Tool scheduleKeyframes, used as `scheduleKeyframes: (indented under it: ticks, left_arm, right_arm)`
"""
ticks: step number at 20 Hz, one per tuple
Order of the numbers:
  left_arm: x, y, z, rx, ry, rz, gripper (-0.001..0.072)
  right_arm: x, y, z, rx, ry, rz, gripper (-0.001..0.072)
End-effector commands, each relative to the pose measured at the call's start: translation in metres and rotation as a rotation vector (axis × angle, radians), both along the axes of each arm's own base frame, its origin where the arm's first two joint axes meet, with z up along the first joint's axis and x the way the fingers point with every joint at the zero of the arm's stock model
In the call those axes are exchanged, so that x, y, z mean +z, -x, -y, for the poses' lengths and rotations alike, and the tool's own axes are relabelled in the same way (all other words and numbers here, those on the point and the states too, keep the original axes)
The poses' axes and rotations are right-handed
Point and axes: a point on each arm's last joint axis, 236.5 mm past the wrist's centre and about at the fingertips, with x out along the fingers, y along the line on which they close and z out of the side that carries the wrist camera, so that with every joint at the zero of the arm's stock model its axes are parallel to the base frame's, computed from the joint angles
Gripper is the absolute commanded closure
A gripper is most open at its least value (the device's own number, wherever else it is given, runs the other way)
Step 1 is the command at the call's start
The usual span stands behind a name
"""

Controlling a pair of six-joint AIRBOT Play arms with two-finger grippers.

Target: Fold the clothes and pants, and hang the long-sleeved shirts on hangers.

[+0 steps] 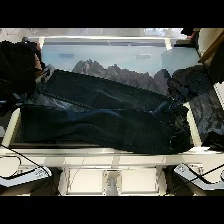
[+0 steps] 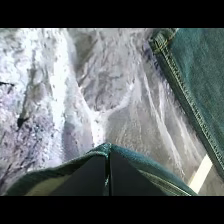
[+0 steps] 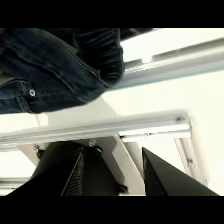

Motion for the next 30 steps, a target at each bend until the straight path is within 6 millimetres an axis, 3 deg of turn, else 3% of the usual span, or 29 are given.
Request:
scheduleKeyframes:
  ticks: [1, 3, 4, 8, 10, 12, 15, 17, 24, 27, 30]
  left_arm:
    - [-0.005, -0.005, 0.008, -0.018, 0.011, -0.008, 0.0692]
    - [-0.004, -0.005, 0.009, -0.017, 0.012, -0.007, 0.0692]
    - [-0.005, -0.005, 0.009, -0.019, 0.014, -0.008, 0.0692]
    - [-0.005, -0.005, 0.01, -0.013, 0.02, -0.01, 0.0692]
    - [-0.005, -0.005, 0.01, -0.013, 0.02, -0.01, 0.0692]
    - [-0.005, -0.005, 0.01, -0.013, 0.019, -0.011, 0.0692]
    - [-0.005, -0.004, 0.01, -0.014, 0.017, -0.012, 0.0692]
    - [-0.005, -0.004, 0.01, -0.014, 0.018, -0.013, 0.0692]
    - [-0.005, -0.004, 0.01, -0.014, 0.018, -0.013, 0.0692]
    - [-0.005, -0.004, 0.01, -0.014, 0.019, -0.013, 0.0692]
    - [-0.005, -0.004, 0.01, -0.014, 0.018, -0.013, 0.0692]
  right_arm:
    - [0.014, -0.042, -0.01, -0.057, -0.064, 0.184, 0.0303]
    - [0.034, -0.109, -0.029, -0.045, -0.138, 0.467, 0.0303]
    - [0.032, -0.128, -0.028, -0.03, -0.106, 0.522, 0.0303]
    - [0.015, -0.194, -0.036, 0.004, -0.066, 0.631, 0.0302]
    - [-0.003, -0.225, -0.031, -0.06, -0.061, 0.67, 0.03]
    - [-0.021, -0.249, -0.027, -0.181, -0.13, 0.694, 0.0237]
    - [-0.053, -0.252, -0.034, -0.189, -0.2, 0.653, 0.0237]
    - [-0.063, -0.246, -0.03, -0.165, -0.184, 0.63, 0.0237]
    - [-0.016, -0.255, -0.009, -0.07, -0.157, 0.642, 0.0249]
    - [-0.043, -0.224, -0.006, -0.052, -0.123, 0.506, 0.0249]
    - [-0.064, -0.221, -0.008, -0.099, -0.109, 0.503, 0.0248]
